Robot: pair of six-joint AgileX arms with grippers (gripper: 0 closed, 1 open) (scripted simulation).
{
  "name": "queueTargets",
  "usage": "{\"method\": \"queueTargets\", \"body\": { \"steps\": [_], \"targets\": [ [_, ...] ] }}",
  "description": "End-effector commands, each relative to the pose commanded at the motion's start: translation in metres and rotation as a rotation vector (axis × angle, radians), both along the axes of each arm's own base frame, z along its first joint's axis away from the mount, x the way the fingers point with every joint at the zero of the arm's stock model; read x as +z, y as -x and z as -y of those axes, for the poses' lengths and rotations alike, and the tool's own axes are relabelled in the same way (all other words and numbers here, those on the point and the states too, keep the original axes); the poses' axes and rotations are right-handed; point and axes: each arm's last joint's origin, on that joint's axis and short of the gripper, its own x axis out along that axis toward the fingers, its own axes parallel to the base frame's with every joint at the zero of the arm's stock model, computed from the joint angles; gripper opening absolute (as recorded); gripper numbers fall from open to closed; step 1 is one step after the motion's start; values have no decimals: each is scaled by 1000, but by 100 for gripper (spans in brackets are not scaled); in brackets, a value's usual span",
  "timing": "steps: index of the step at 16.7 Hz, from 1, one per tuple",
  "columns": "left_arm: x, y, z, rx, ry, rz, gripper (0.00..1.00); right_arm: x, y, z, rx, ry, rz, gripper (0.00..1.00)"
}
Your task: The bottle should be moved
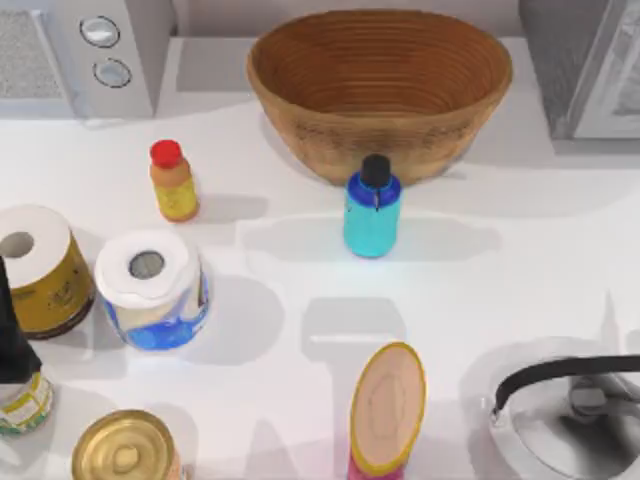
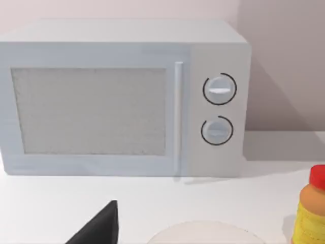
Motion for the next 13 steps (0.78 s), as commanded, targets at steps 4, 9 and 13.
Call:
{"method": "queueTargets", "body": {
  "steps": [4,9,13],
  "targets": [
    [0,0,0,0,0,0,100,9,0,-2,34,5,15,100],
    [0,0,0,0,0,0,100,63,-13,-18,228,41,75,100],
    [0,0,0,0,0,0,100,98,-58,-44,407,79,29,100]
  ]
}}
